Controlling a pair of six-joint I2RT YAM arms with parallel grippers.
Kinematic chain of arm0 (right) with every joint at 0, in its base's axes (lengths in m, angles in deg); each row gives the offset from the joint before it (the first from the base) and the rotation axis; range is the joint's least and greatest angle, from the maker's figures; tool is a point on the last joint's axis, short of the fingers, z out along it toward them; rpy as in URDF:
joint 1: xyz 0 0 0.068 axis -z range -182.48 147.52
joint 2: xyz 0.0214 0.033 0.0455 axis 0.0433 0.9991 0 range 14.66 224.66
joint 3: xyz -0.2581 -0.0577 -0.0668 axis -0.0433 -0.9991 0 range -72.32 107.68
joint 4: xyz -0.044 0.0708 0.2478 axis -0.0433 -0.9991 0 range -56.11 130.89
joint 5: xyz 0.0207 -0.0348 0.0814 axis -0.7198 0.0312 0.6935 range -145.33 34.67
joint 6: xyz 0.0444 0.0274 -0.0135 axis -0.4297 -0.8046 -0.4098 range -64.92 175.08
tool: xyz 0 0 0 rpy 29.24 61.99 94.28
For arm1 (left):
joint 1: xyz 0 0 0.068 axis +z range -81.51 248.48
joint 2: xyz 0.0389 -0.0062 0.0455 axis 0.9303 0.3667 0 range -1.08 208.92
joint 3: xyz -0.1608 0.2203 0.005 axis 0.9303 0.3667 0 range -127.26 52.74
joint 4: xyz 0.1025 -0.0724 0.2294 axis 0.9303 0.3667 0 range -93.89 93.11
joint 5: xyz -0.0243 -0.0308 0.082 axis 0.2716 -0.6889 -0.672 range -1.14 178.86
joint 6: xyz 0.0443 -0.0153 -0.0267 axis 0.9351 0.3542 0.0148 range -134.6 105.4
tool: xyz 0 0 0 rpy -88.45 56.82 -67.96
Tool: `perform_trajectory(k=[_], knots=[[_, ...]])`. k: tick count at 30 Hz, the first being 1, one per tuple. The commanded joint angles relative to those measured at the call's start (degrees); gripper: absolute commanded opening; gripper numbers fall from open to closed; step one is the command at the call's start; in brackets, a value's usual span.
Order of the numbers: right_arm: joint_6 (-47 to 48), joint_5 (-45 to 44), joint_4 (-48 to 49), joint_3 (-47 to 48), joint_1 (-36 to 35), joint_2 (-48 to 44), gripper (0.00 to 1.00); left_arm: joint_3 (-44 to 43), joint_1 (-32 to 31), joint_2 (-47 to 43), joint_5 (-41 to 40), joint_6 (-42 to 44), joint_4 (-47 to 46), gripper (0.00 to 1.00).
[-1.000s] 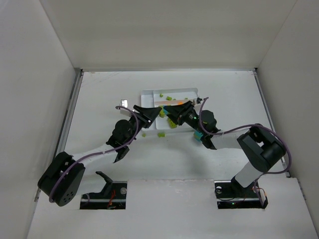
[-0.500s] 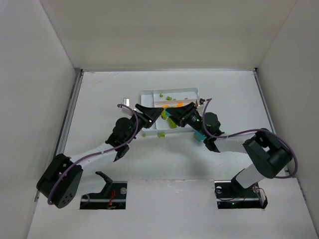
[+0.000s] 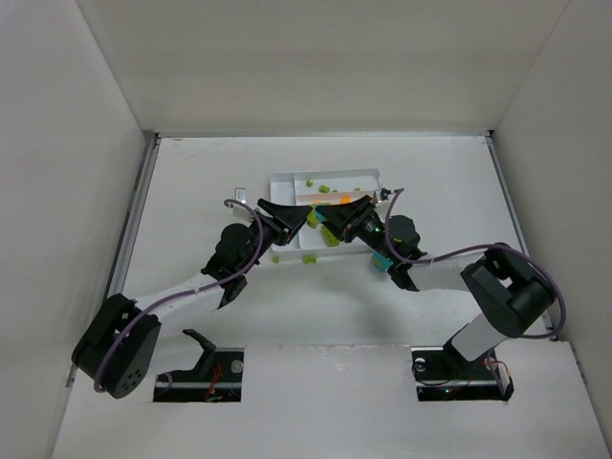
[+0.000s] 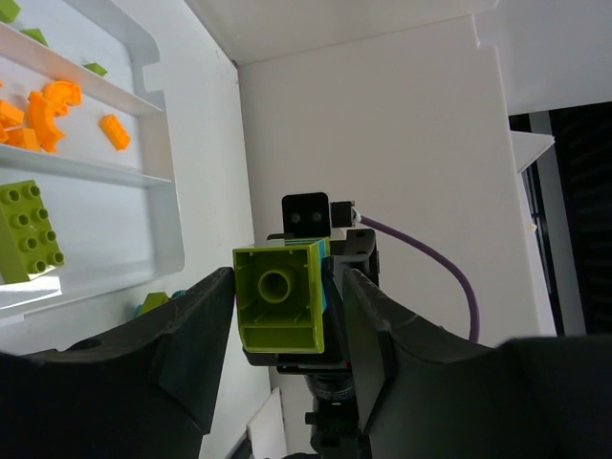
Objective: Sort the legos into containers by color
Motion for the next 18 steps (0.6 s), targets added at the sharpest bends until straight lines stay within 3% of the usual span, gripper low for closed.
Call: perform_trajectory(k=[1,12,18], knots=[[-0.27,-0.18,4.81,2.20,-0.82,0.92,0.23,-1.22,0.31,0.13,2.64,-1.63,-3.60,0.46],[-0.19,-0.53,5.60,2.46,-0.82,1.98,0.23,-2.01,0.40,1.63,2.82,-1.71,-3.60,0.43],[-0.45,-0.97,6.13,1.85,-1.08,2.51,0.23,-0.87,1.37,-0.13,2.38,-1.72,-3.43,0.27]])
